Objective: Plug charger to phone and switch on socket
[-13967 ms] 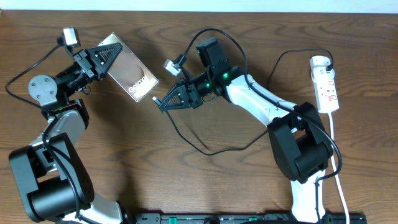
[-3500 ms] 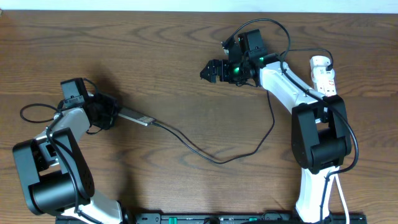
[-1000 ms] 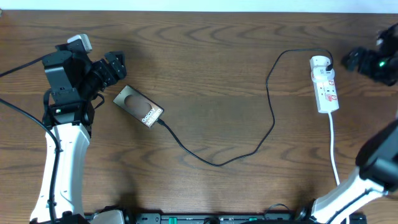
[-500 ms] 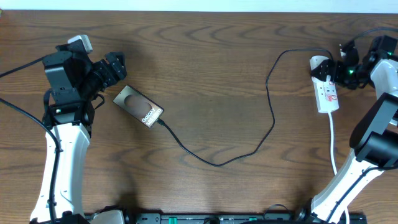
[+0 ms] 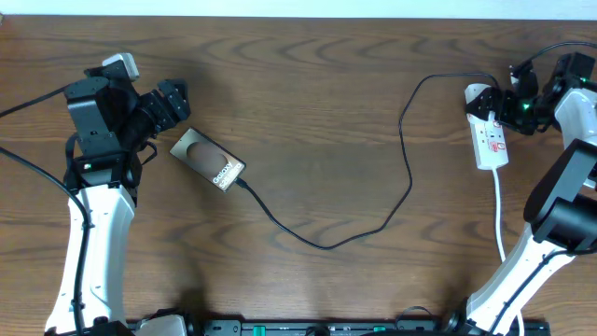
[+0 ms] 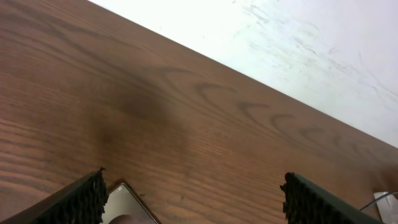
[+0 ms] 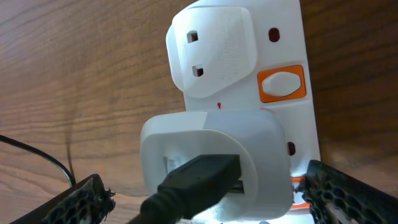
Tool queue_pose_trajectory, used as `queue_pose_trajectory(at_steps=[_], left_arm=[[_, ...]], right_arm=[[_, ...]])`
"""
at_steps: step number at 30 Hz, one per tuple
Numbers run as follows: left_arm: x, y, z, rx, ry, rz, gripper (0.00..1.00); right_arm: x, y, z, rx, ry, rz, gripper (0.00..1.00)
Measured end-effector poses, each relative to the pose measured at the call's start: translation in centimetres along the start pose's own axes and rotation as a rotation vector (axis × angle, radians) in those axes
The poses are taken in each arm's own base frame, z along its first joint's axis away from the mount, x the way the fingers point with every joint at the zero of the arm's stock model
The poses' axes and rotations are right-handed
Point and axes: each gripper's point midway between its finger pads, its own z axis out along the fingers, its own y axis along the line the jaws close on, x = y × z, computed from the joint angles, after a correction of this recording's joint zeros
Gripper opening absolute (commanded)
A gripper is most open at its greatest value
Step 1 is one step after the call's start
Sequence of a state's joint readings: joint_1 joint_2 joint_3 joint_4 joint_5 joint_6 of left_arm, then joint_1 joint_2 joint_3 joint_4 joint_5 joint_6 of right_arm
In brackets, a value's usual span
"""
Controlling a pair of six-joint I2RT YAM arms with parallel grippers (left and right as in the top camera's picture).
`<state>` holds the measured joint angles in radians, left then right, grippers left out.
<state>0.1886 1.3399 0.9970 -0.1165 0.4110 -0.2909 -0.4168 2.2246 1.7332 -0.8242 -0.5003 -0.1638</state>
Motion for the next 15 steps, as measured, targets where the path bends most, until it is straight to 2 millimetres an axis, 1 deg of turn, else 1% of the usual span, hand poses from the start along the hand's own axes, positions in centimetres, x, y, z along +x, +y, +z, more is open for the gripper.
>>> queue_pose_trajectory(at_steps=[4,8,15], left_arm=[[0.0,0.0,0.0,0.0,0.0,0.001,0.88],[0.0,0.0,0.0,0.0,0.0,0.0,0.87],[0.0,0.0,0.0,0.0,0.0,0.0,0.88]], right_arm=[[0.0,0.3,0.1,0.008,0.003,0.0,0.99],[-0.2,1.1,0.2,0.025,0.008,-0.006,0.99],[-0.2,1.2,0.6,0.086,0.021,-0.006,0.99]])
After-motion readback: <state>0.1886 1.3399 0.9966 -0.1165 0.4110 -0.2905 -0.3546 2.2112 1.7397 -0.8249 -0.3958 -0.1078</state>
